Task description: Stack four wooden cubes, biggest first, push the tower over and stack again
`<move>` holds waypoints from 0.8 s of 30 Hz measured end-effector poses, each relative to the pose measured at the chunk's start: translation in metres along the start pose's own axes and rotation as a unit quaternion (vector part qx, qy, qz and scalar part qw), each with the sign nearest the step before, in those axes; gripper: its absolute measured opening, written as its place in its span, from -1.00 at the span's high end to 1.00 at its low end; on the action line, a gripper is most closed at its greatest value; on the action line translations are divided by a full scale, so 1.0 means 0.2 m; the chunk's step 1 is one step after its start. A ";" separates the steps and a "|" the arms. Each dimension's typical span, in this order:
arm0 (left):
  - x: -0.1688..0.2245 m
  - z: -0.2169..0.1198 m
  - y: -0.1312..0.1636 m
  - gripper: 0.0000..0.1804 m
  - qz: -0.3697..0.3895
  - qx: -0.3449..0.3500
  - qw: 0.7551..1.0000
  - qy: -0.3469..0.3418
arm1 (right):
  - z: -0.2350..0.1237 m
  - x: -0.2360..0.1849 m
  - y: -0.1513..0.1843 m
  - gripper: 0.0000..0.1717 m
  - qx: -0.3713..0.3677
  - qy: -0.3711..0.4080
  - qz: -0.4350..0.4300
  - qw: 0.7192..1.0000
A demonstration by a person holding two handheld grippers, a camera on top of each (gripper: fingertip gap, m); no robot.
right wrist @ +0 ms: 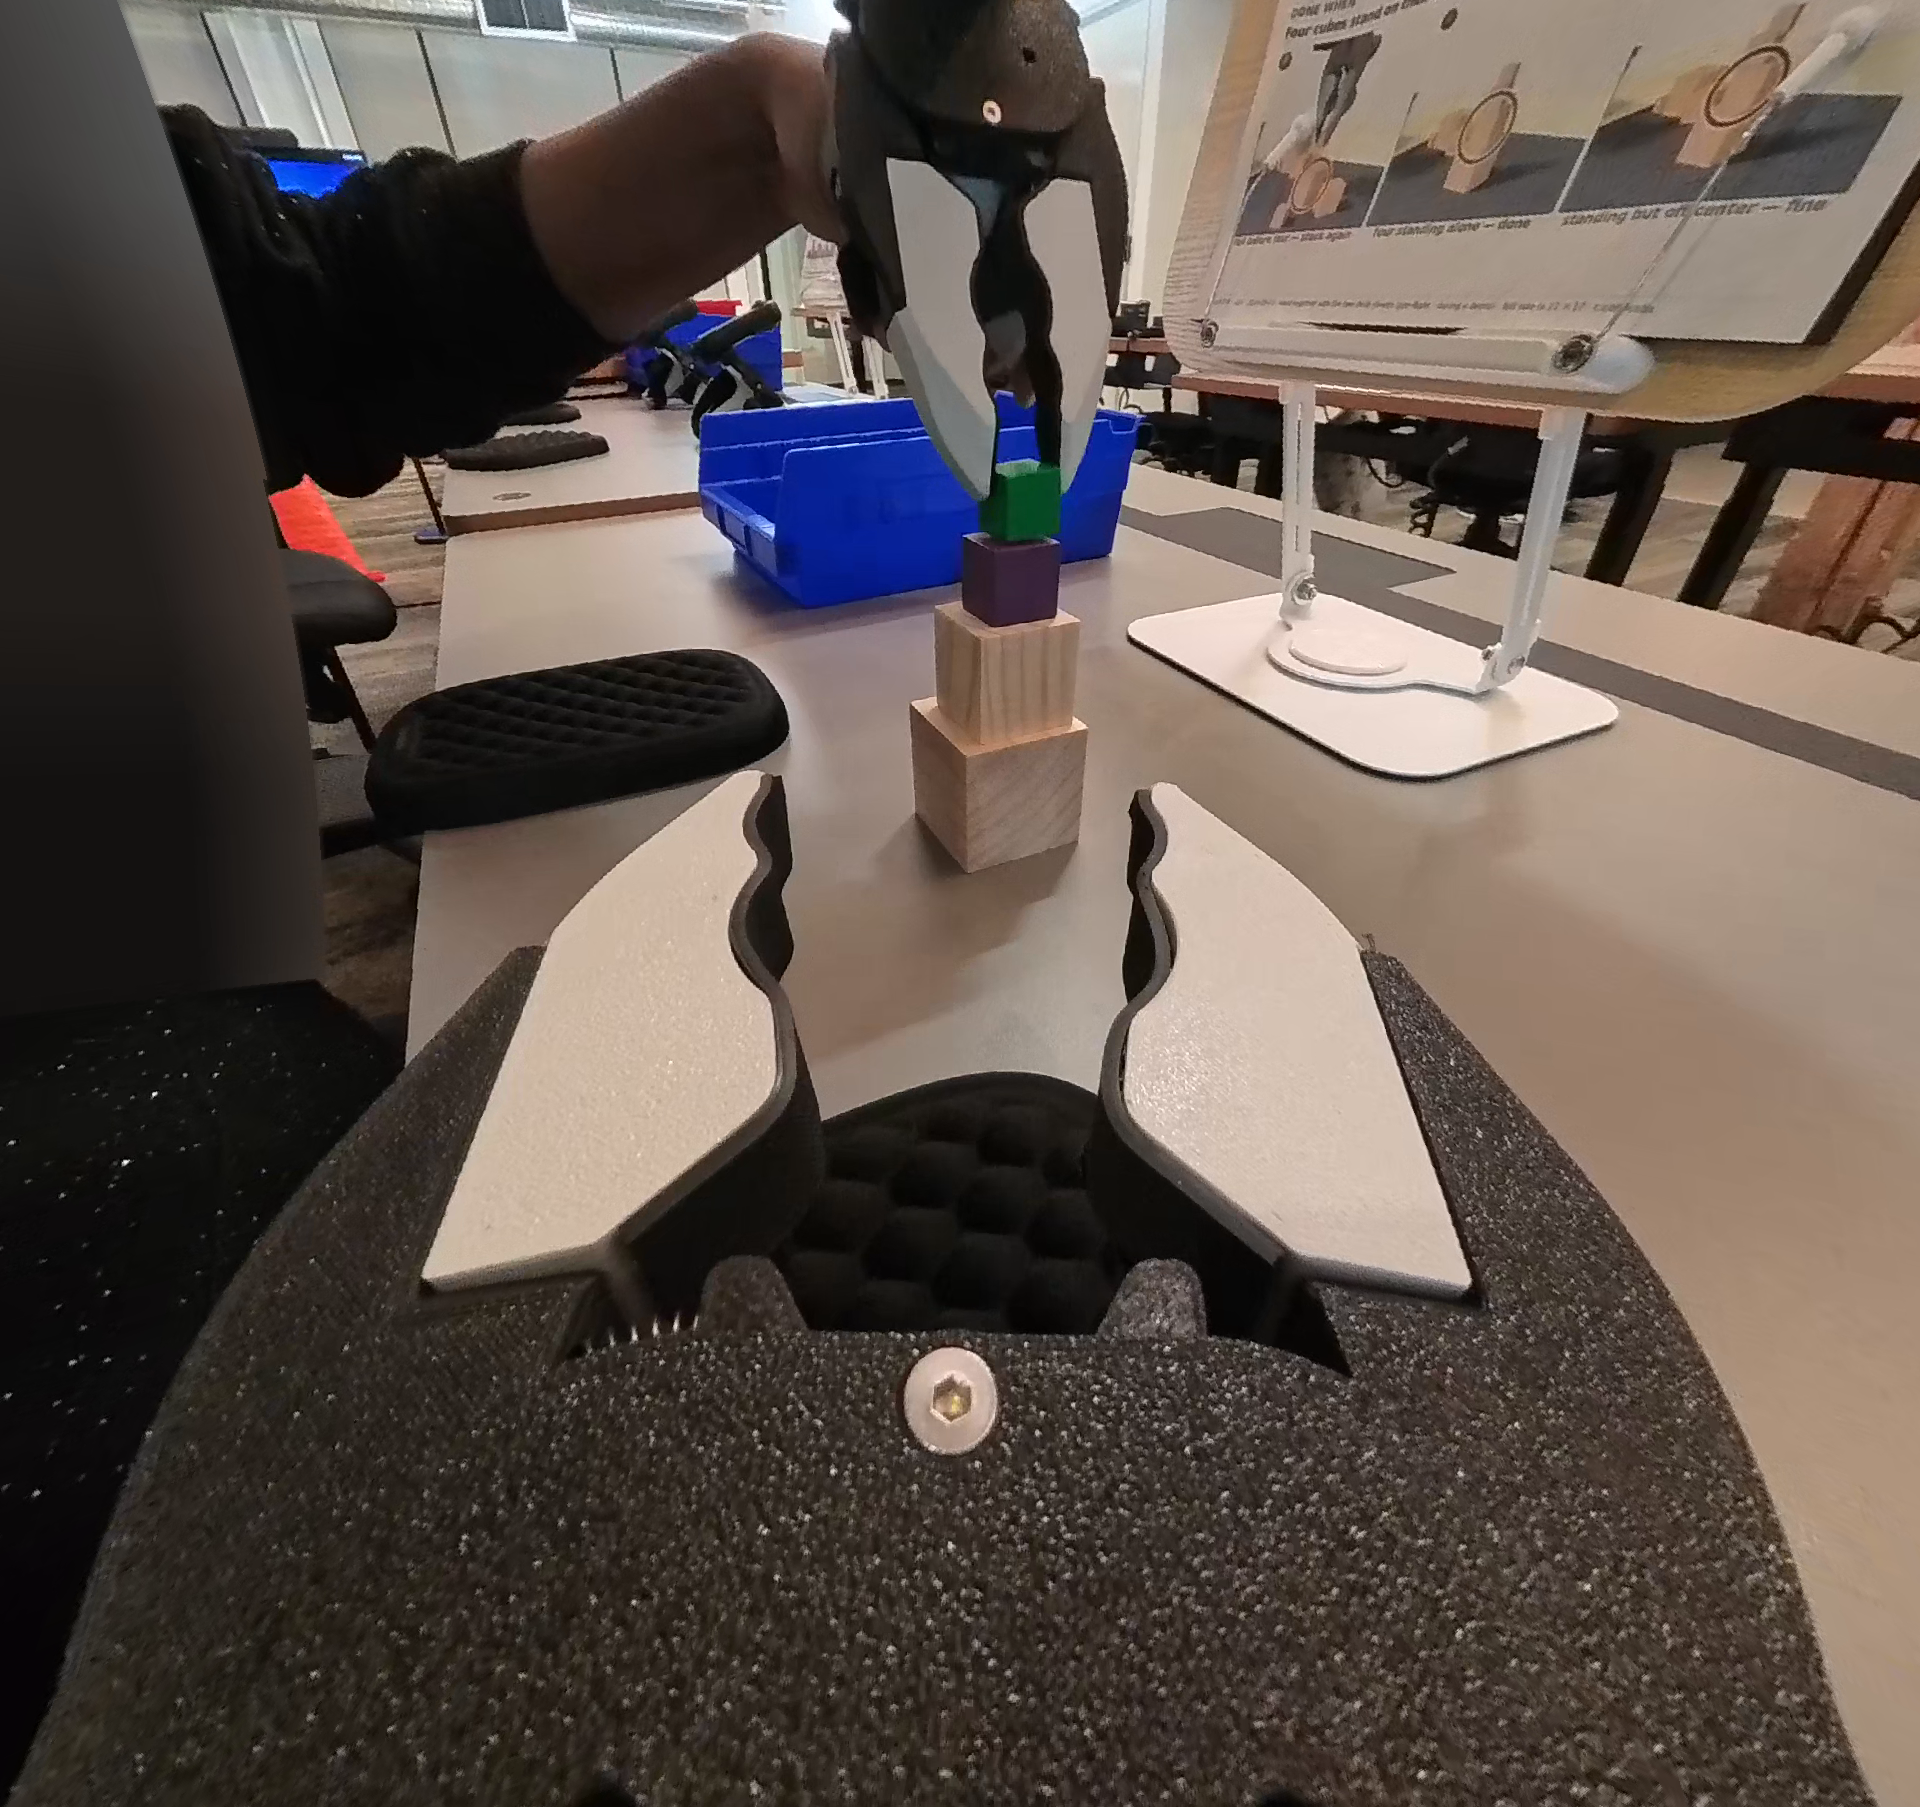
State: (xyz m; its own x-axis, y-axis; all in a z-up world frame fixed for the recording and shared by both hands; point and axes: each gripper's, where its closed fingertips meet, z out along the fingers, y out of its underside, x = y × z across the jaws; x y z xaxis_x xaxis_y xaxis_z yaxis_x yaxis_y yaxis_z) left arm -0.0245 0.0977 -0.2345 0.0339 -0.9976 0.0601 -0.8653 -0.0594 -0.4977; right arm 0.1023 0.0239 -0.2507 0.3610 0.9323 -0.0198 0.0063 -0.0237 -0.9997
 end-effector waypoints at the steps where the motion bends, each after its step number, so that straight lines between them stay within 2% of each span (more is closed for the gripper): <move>1: 0.00 0.00 0.00 0.77 -0.001 -0.003 1.000 0.001 | 0.00 0.00 0.00 0.28 0.000 0.000 0.000 1.000; 19: 0.01 0.00 0.01 0.73 0.022 -0.007 1.000 0.010 | 0.00 0.00 0.00 0.28 -0.001 0.000 -0.002 1.000; 24: 0.01 0.00 -0.01 0.61 0.025 0.000 1.000 0.006 | 0.00 0.00 0.00 0.28 0.000 0.000 -0.001 1.000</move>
State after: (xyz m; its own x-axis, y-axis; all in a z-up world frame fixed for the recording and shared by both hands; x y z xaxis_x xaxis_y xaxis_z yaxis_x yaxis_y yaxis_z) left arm -0.0234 0.0949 -0.2331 -0.0149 -0.9988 0.0461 -0.8658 -0.0102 -0.5003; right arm 0.1024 0.0240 -0.2505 0.3610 0.9324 -0.0169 0.0065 -0.0207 -0.9998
